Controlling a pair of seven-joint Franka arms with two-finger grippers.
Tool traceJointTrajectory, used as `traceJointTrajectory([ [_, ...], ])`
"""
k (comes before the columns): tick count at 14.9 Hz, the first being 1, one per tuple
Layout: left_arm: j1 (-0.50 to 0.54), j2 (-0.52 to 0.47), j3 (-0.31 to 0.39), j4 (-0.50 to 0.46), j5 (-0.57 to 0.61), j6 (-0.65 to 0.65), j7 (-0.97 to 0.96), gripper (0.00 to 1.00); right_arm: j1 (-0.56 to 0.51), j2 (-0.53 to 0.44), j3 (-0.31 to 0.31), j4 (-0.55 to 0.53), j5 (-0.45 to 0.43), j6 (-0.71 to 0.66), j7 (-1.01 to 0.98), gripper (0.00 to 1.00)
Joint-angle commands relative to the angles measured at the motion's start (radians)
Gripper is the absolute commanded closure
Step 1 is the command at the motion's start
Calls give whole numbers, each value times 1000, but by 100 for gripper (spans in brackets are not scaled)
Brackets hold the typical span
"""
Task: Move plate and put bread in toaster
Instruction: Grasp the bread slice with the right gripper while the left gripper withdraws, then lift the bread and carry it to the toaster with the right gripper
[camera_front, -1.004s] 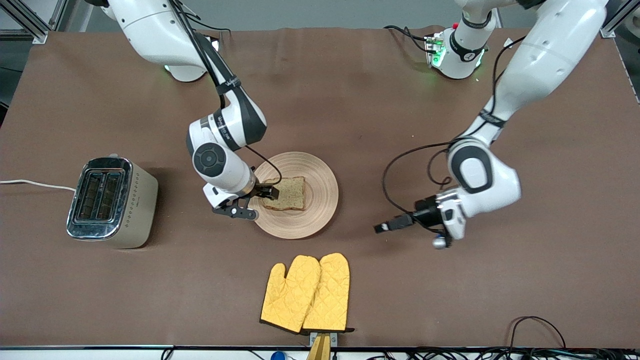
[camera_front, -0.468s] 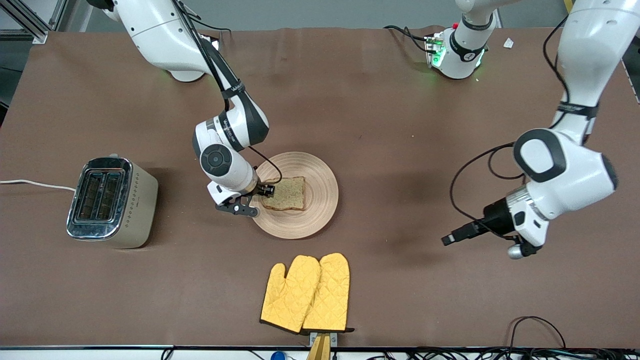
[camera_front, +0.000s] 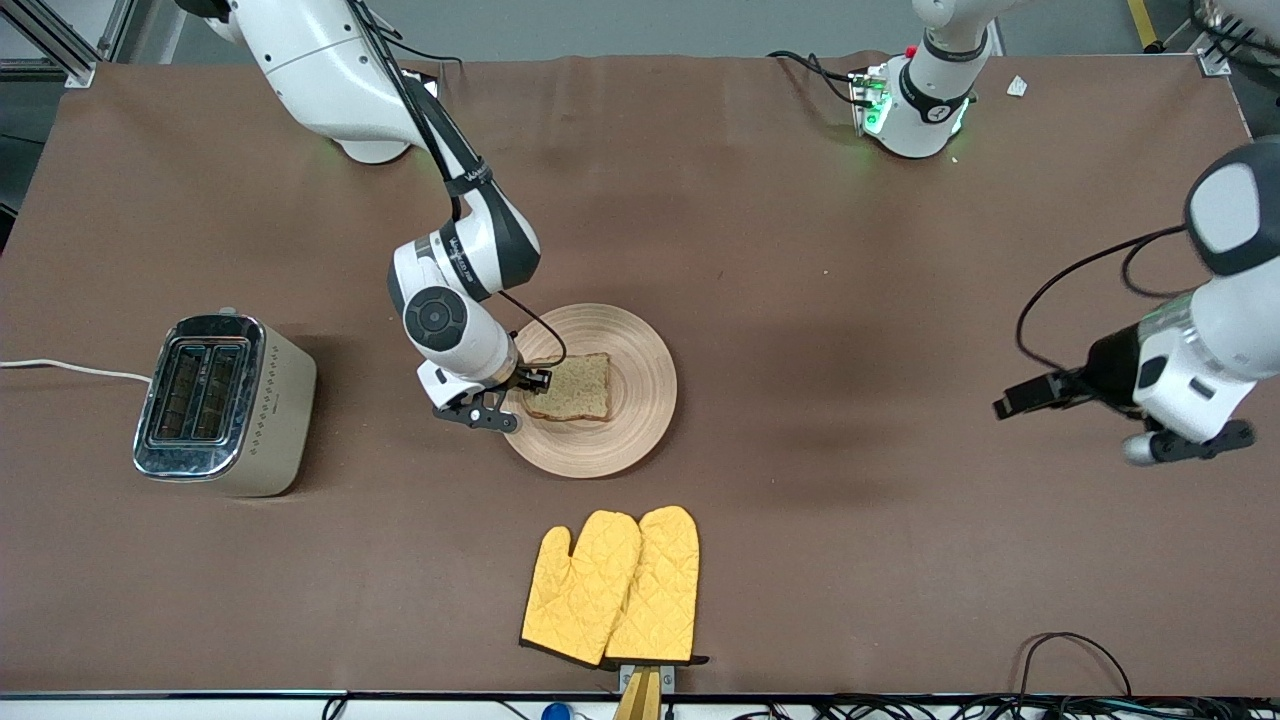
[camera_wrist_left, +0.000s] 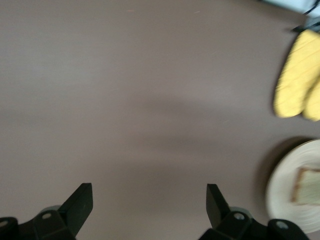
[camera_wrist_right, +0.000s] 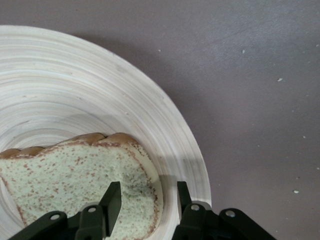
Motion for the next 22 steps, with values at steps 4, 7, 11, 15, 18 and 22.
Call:
traceJointTrajectory([
  [4, 8, -23, -3, 150, 225, -259, 29, 0, 60, 19, -12, -42, -4, 92, 82, 52],
  [7, 10, -53, -2, 179, 227, -264, 29, 0, 45, 17, -21, -42, -21, 90, 78, 56],
  [11, 28, -112, -2, 196, 215, -292, 30, 0, 8, 14, -26, -44, -21, 73, 32, 55],
  [15, 28, -119, -5, 196, 213, -346, 33, 0, 8, 15, -26, -47, -21, 89, 32, 74],
  [18, 38, -133, -2, 196, 179, -351, 40, 0, 10, 14, -26, -50, -21, 98, 32, 98],
  [22, 56, -165, 3, 175, 124, -357, 66, 0, 11, -17, -46, -15, -62, 0, 23, 100],
])
